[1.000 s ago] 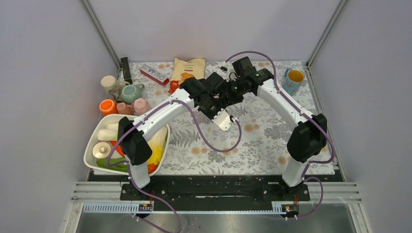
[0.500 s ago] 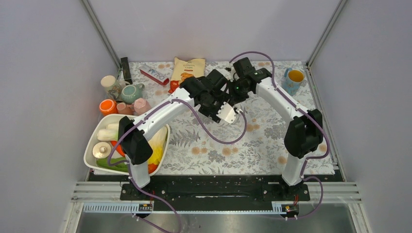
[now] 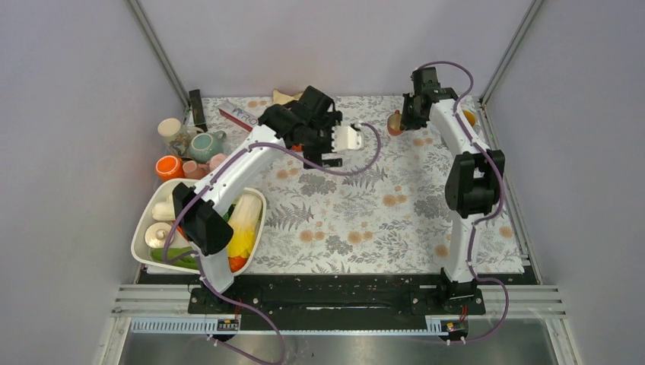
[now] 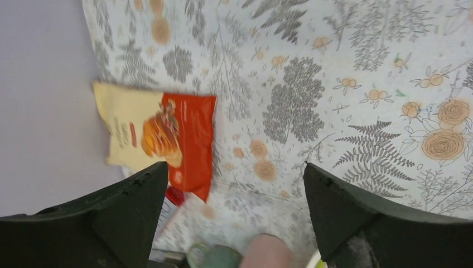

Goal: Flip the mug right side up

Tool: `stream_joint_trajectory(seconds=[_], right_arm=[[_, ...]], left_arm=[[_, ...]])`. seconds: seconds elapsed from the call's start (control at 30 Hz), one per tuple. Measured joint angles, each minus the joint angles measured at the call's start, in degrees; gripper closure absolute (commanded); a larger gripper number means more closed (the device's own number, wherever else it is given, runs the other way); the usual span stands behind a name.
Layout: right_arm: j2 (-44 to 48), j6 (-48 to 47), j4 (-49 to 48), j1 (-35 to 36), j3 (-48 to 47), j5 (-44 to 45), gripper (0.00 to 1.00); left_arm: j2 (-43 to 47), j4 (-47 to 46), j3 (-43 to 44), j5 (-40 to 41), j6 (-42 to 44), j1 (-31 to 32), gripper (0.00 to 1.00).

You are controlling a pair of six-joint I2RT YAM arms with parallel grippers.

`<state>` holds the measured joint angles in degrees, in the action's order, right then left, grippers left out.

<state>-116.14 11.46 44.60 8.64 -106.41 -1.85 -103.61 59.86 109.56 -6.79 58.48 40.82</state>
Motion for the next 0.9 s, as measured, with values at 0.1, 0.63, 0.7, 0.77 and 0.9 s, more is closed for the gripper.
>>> stream_joint_trajectory(seconds=[0.1, 0.63, 0.7, 0.77, 0.9], right_arm=[[-9.46, 1.88, -0.17, -1.79, -11.67, 1.88, 1.0], [-31.47, 10.08, 11.65, -10.64, -35.04, 8.31, 0.94], [-32.85, 10.95, 13.31, -11.72, -38.38, 8.61, 0.93], [-33.75, 11.61, 14.12, -12.33, -40.83, 8.79, 0.93], [-33.97, 13.42, 15.15, -12.5, -41.59, 8.26, 0.93]], left_arm=[[0.0, -0.11, -0.2, 0.07, -8.22, -5.38, 0.06], [4.94, -1.44, -14.58, 2.62, -35.19, -30.21, 0.07], [5.7, -1.6, -15.74, 3.69, -35.98, -32.83, 0.07], [5.9, -1.75, -16.2, 4.96, -36.5, -35.41, 0.07], [5.88, -2.38, -16.39, 7.1, -36.92, -38.86, 0.07]])
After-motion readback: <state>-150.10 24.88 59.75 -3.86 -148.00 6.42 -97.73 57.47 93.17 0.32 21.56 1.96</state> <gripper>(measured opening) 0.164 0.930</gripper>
